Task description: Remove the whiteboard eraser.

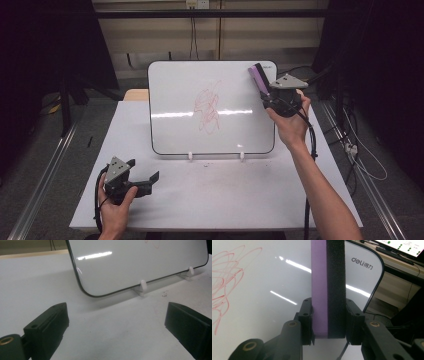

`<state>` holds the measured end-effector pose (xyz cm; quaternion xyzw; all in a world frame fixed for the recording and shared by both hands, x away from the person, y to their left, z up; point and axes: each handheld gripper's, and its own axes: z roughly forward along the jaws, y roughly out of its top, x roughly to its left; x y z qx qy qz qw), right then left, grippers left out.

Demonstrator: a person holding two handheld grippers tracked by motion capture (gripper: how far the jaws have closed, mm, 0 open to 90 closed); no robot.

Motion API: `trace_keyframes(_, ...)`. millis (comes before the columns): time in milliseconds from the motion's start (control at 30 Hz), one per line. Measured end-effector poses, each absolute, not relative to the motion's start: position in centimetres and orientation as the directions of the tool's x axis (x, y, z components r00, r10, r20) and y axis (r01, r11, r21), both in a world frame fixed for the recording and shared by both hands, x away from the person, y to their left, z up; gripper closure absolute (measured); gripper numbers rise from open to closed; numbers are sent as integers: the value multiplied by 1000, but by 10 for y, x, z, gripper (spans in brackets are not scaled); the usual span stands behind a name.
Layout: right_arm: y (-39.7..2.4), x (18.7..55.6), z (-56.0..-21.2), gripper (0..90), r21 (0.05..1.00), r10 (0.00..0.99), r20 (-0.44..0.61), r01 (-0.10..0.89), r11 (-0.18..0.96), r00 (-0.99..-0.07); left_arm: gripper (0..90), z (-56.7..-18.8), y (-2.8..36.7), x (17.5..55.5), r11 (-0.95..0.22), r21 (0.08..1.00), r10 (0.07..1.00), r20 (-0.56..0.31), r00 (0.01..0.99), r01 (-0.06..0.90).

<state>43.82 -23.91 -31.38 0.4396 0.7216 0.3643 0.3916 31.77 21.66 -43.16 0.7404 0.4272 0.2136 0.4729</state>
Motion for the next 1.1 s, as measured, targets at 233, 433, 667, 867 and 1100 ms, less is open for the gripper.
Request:
trace_keyframes(233,-242,430,-318,647,889,924,-205,333,313,-322,51,-431,217,318,-186,883,836,-88,542,431)
trace_keyframes(433,-240,420,-323,647,899,911,-191,308,312,-366,50,-430,215,317,-179,887,836,-92,541,427)
trace_keyframes(667,-233,406,-331,647,913,890,-178,266,309,-420,51,-426,210,319,-182,890,833,-87,547,418)
trace_keyframes(867,-235,397,-342,647,937,886,-80,269,223,-457,51,-421,198,322,-181,900,816,-88,572,397)
trace_keyframes(1100,-234,384,-354,648,946,876,-61,253,203,-478,54,-414,186,328,-173,910,809,-87,581,376)
